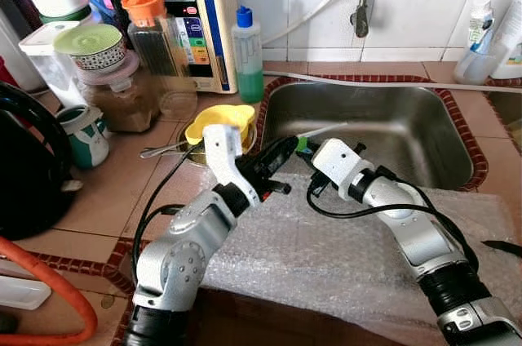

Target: Kitchen organization

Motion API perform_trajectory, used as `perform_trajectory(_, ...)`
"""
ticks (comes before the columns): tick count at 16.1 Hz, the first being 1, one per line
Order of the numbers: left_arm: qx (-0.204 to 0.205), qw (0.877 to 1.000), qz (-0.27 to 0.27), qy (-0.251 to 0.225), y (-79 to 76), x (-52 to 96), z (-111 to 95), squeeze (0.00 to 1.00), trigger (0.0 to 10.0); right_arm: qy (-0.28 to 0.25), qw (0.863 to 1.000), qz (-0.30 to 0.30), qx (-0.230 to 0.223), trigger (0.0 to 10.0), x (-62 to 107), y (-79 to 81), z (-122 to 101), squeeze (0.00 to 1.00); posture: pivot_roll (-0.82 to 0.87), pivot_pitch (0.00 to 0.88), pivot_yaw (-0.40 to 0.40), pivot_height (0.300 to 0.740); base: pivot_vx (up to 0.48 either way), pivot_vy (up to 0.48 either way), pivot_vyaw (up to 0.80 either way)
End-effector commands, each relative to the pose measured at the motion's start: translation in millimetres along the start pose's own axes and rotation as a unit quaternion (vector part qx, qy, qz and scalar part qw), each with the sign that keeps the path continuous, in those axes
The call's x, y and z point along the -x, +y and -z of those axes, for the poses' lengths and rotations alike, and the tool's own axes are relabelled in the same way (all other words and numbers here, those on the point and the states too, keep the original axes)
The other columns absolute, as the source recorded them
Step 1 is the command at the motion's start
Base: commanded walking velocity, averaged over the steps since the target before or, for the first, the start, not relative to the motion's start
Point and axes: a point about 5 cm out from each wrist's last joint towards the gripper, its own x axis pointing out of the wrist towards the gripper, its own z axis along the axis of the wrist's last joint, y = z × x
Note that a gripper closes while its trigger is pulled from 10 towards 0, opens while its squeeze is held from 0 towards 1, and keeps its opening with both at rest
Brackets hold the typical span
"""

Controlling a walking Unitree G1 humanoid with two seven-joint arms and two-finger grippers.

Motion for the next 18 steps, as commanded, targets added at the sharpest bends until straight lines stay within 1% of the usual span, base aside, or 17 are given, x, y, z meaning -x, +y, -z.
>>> perform_trajectory(1, -0.018, 0.999, -0.029, 0.001, 9.1, 2.4, 0, 0.09, 10.0, -0.006, 1.000, 0.020, -0.002, 0.0, 0.9, -6.8, -3, 0.00, -0.26, 0.069, 0.136, 0.740, 0.000, 0.000, 0.00)
perform_trajectory(2, -0.026, 0.999, -0.037, -0.005, 10.7, 2.0, -1, 0.73, 10.0, -0.005, 1.000, 0.022, -0.002, 0.0, 0.9, -7.5, -2, 0.00, -0.26, 0.068, 0.137, 0.740, 0.000, 0.000, 0.00)
perform_trajectory(3, -0.021, 0.999, -0.041, -0.009, 11.6, 1.8, -2, 1.00, 10.0, -0.004, 1.000, 0.024, 0.001, 0.0, 0.9, -8.0, -2, 0.00, -0.26, 0.067, 0.137, 0.740, 0.000, 0.000, 0.00)
perform_trajectory(6, -0.032, 0.999, -0.040, -0.015, 11.1, 1.4, -4, 1.00, 10.0, -0.002, 1.000, 0.027, 0.005, 0.0, 0.6, -10.3, -1, 0.00, -0.26, 0.063, 0.136, 0.740, 0.000, 0.000, 0.00)
perform_trajectory(9, -0.054, 0.997, -0.045, -0.020, 11.3, 0.5, -5, 1.00, 10.0, 0.000, 1.000, 0.029, 0.010, 0.0, 0.2, -11.3, 0, 0.00, -0.26, 0.060, 0.133, 0.740, 0.000, 0.000, 0.00)
perform_trajectory(13, -0.089, 0.994, -0.055, -0.037, 17.6, 2.9, -14, 1.00, 10.0, 0.008, 0.999, 0.038, 0.016, 0.0, 1.1, -14.0, 3, 0.00, -0.26, 0.054, 0.133, 0.740, 0.000, 0.000, 0.00)
perform_trajectory(16, -0.118, 0.991, -0.052, -0.025, 18.5, 3.7, -11, 1.00, 10.0, 0.011, 0.998, 0.053, 0.020, 0.0, 2.2, -16.8, 5, 0.00, -0.26, 0.054, 0.135, 0.740, 0.000, 0.000, 0.00)
perform_trajectory(18, -0.119, 0.991, -0.049, -0.026, 17.6, 3.7, -10, 1.00, 10.0, 0.014, 0.997, 0.070, 0.024, 0.0, 3.8, -20.8, 6, 0.00, -0.26, 0.053, 0.141, 0.740, 0.000, 0.000, 0.00)
